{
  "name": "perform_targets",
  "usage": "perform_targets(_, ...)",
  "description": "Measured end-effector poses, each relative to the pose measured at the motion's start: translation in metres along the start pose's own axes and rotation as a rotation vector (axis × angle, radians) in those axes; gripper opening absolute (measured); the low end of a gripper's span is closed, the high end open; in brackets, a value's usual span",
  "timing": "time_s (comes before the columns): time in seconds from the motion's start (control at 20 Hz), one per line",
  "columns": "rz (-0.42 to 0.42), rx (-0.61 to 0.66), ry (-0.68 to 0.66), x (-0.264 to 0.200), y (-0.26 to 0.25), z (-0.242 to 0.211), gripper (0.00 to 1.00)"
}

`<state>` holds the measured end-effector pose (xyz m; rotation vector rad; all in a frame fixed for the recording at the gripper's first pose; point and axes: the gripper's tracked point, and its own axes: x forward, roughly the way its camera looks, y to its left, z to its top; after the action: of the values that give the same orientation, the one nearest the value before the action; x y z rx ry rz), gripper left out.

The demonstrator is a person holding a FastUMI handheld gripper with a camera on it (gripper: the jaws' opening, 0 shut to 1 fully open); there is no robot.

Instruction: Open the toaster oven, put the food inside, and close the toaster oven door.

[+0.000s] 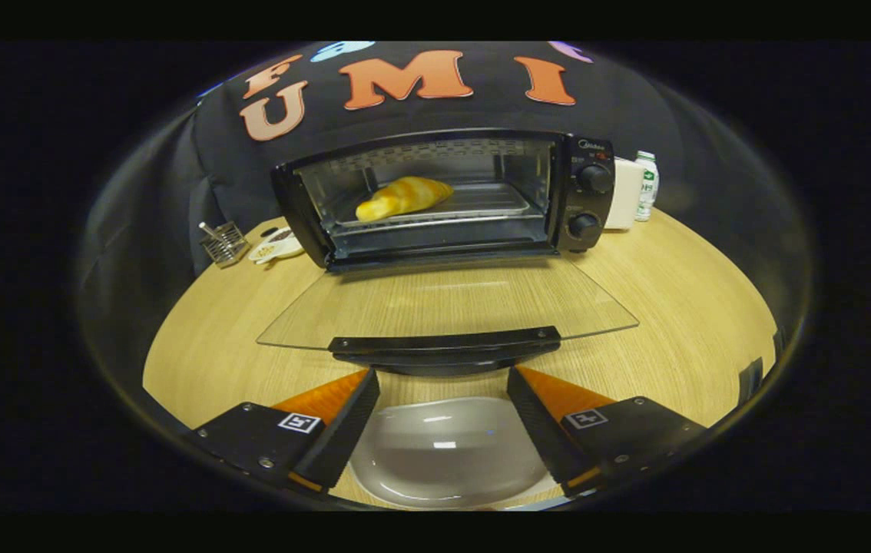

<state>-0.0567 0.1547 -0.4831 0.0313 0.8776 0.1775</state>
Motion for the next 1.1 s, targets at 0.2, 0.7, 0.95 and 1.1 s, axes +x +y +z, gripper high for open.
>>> perform_targets(0.2,-0.002,-0.017,-0.048,-0.006,0.003,0.026,1.00)
perform_targets(0.7,0.005,0.010,-0.195,-0.007,0.006,0.122,0.99)
perform_targets(0.95,0.002,0.001,-0.238,0.004,0.007,0.159,0.99)
perform_targets(1.1,-0.001,0.011,-0.256,0.006,0.008,0.177,0.99)
